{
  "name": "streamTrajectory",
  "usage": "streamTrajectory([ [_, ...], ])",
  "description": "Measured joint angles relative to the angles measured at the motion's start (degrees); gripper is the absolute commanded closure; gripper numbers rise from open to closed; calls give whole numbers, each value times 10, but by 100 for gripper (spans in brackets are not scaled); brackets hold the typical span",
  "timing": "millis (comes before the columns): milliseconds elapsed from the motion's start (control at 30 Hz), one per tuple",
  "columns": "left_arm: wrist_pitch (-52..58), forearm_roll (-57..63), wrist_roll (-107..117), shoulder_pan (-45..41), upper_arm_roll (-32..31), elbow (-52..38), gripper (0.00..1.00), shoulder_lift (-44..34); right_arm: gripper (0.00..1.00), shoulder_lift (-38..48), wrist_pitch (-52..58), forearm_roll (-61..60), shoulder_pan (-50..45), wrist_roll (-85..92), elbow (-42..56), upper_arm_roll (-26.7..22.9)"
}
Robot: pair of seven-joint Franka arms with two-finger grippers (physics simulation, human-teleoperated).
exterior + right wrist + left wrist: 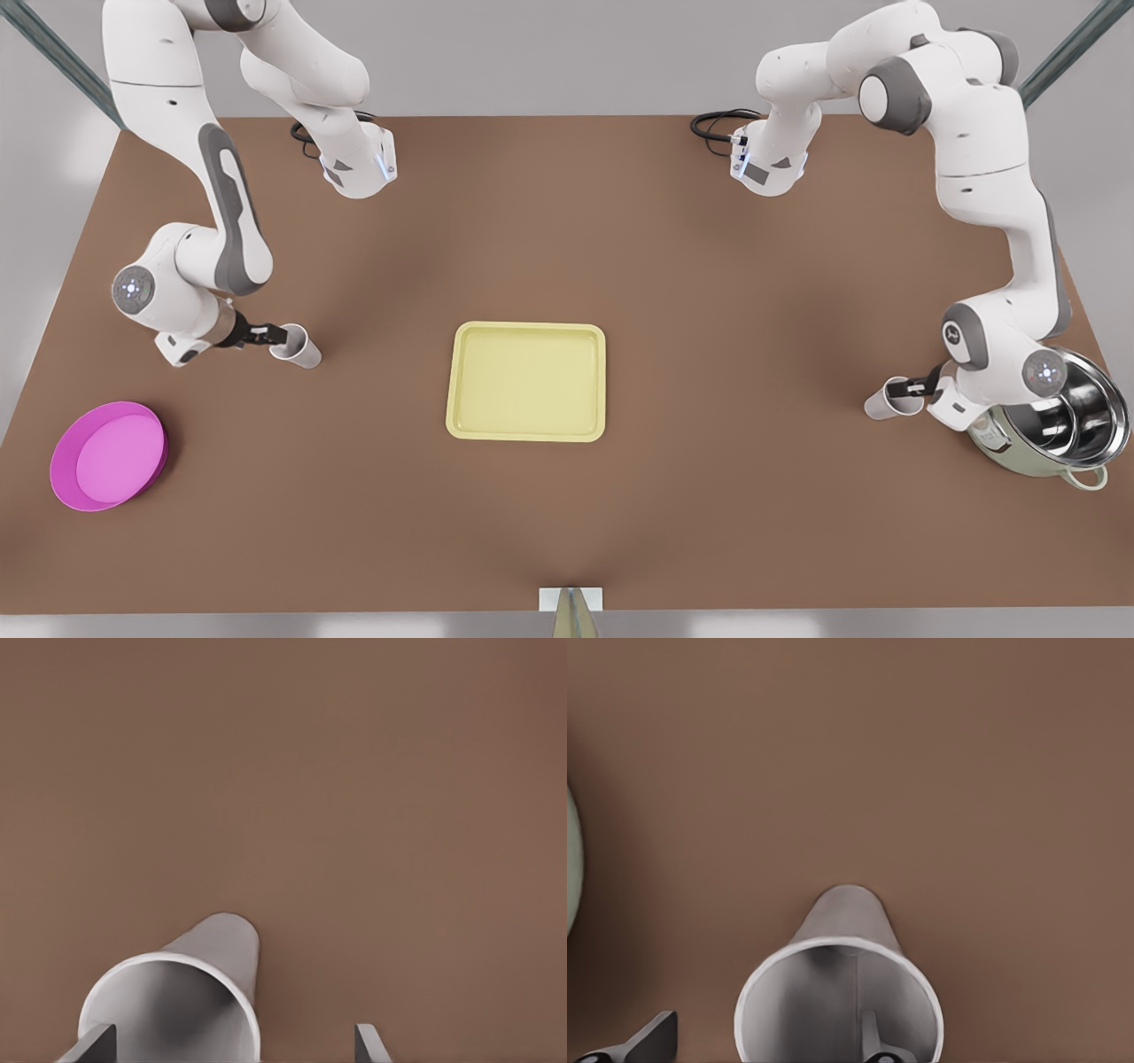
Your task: Use both arms to respectively pick up the white IKEA cups from the middle-left and middle-right positions, then place the white IKEA cups onto the middle-middle tray, ensuring that the cups remain upright and do not tip over
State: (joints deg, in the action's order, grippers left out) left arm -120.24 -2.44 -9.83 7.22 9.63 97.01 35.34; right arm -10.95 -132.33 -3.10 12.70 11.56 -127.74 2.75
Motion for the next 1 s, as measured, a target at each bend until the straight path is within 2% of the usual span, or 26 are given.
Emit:
streamTrajectory([
  [33,-4,-1,-3,1,-1,0,28,5,0,0,-9,-2,0,3,-5,0],
  [67,-8,2,-4,1,-1,0,58,8,0,-1,-16,-3,-1,5,-9,0],
  [100,-11,7,-3,2,-2,0,73,8,0,-2,-23,-4,-2,8,-11,1],
  [133,-13,9,-1,2,-3,-1,79,8,0,-4,-28,-5,-2,10,-13,1],
  [500,4,-16,12,-1,-17,-6,79,-20,0,-35,-95,-8,0,33,-39,0],
  [533,7,-25,10,-1,-19,-6,79,-21,9,-36,-99,-8,0,35,-40,0],
  [567,10,-32,8,-1,-21,-6,79,-21,28,-38,-102,-8,0,37,-40,0],
  [600,13,-37,6,-1,-22,-6,79,-21,43,-39,-105,-8,0,39,-40,1],
  [733,26,-57,4,-14,-30,-9,79,-40,67,-41,-111,-12,0,50,-35,1],
  [867,57,-63,22,-79,-38,-22,79,-91,73,-43,-112,-10,-2,56,-23,1],
  [1000,83,-65,97,-156,-151,-86,79,-61,73,-44,-101,-9,-5,59,0,4],
])
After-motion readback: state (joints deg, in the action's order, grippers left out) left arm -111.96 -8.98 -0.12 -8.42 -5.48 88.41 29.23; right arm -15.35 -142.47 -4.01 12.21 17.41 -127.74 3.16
